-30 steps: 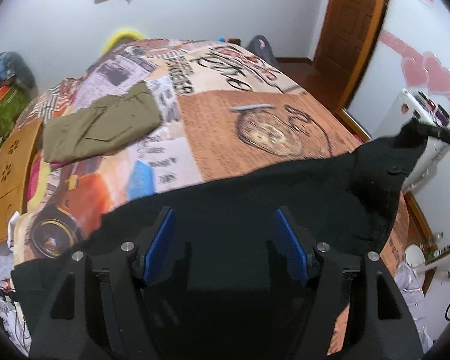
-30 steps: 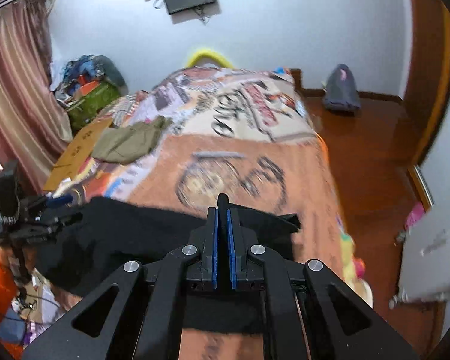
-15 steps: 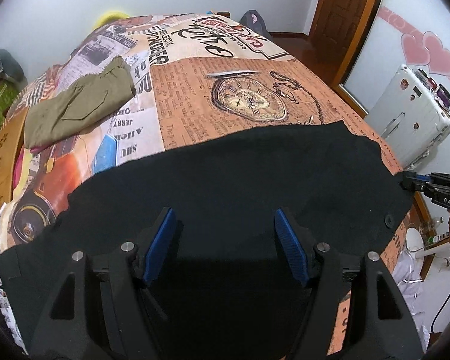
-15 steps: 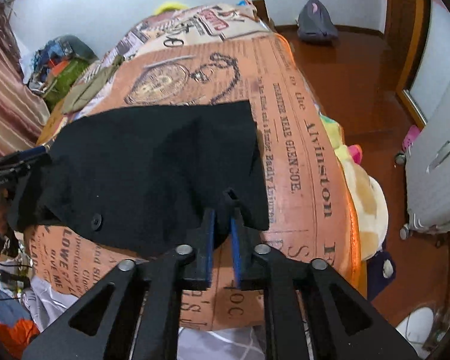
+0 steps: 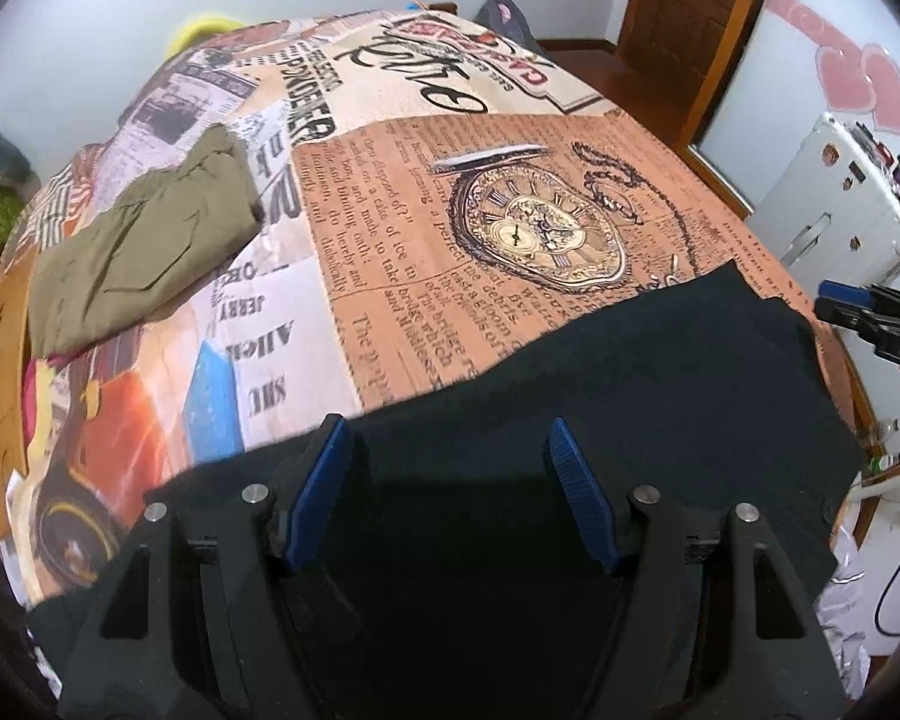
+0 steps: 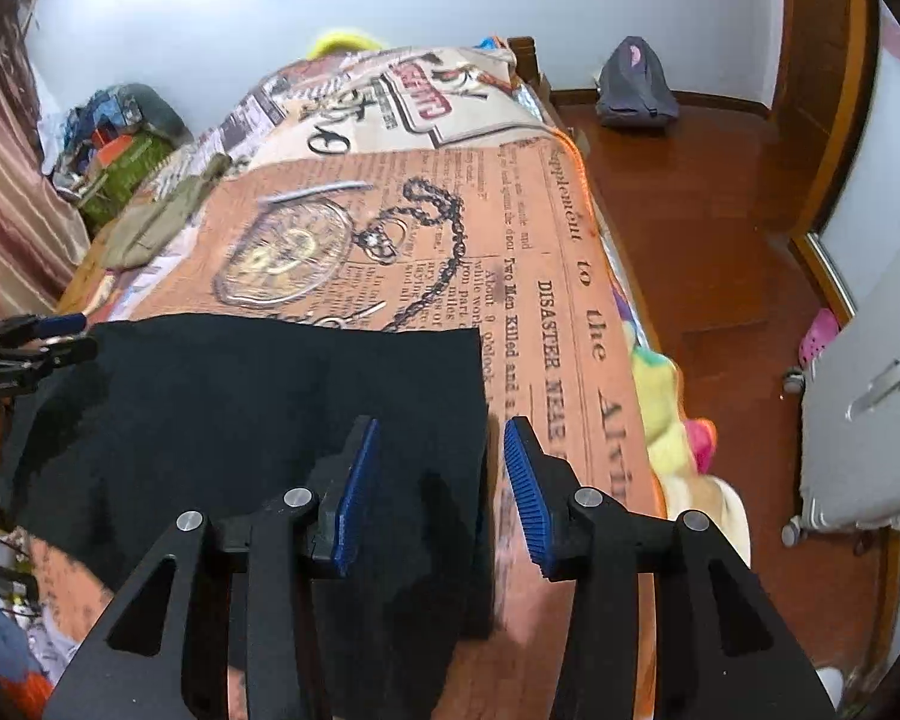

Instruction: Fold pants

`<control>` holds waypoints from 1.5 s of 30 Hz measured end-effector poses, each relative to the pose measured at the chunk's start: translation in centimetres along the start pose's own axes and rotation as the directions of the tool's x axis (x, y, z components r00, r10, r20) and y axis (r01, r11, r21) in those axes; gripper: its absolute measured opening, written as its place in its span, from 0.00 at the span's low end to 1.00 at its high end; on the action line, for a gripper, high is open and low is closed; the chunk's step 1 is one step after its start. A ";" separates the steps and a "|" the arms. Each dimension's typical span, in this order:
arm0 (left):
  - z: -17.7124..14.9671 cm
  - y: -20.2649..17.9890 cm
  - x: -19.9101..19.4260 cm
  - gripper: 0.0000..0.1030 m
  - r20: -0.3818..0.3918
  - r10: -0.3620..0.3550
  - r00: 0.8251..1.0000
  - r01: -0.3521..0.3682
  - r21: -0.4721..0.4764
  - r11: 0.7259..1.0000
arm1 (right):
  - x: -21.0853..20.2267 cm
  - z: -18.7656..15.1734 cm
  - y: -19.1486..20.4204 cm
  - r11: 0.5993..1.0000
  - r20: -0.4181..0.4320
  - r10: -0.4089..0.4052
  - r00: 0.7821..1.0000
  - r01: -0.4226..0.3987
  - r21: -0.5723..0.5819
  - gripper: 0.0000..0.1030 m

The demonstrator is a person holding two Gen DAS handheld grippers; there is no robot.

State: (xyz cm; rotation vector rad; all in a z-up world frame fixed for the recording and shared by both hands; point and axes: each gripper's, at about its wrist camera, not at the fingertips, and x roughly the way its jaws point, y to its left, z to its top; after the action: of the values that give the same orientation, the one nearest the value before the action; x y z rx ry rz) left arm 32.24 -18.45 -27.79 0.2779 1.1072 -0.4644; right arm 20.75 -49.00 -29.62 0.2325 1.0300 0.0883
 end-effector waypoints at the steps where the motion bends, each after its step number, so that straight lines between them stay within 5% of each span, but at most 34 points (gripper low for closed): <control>1: 0.3 0.1 0.6 0.66 -0.010 0.005 1.000 -0.005 0.014 1.000 | 0.6 0.0 -0.2 1.000 -0.014 -0.001 1.000 0.001 0.001 0.38; 5: 0.7 0.4 2.3 0.66 -0.040 0.000 0.999 0.001 0.045 0.999 | 3.3 -0.3 -1.0 0.999 -0.080 0.017 0.997 -0.014 0.036 0.38; 10: 0.9 0.6 2.7 0.64 -0.021 -0.027 0.999 0.028 0.055 0.998 | 3.5 -0.6 -1.4 0.997 -0.059 0.054 0.997 -0.051 0.057 0.33; 14: 0.6 0.3 2.4 0.39 -0.008 -0.059 0.998 0.059 0.060 0.996 | 3.1 -0.7 -0.8 0.999 -0.041 0.044 0.998 -0.043 0.022 0.14; 19: 0.2 -0.4 1.6 0.11 0.011 -0.043 0.999 0.042 0.090 0.995 | 1.9 -0.5 0.3 1.000 0.017 0.003 1.000 -0.003 -0.027 0.10; 24: -0.5 -0.5 0.6 0.03 0.019 -0.040 0.999 0.038 0.096 0.995 | 0.2 0.2 0.9 0.998 0.078 -0.030 0.996 0.034 -0.053 0.09; 33: -0.8 -0.7 -0.6 0.02 0.047 -0.042 0.998 0.038 0.095 0.995 | -1.3 0.8 1.4 0.992 0.140 -0.097 0.985 0.107 -0.065 0.08; 41: 0.0 -0.8 -0.7 0.01 0.072 -0.049 0.996 0.043 0.087 0.995 | -1.9 1.2 0.8 0.995 0.174 -0.085 0.981 0.093 -0.037 0.06; 45: 0.2 -0.8 -0.7 0.02 0.069 -0.058 0.996 0.051 0.090 0.995 | -0.7 1.6 0.3 1.000 0.115 -0.029 0.993 0.030 -0.009 0.06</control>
State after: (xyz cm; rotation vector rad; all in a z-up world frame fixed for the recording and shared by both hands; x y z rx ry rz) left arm 31.77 -19.10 -27.04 0.3066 1.0282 -0.5684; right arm 21.73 -49.09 -28.19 0.2101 0.9177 0.0532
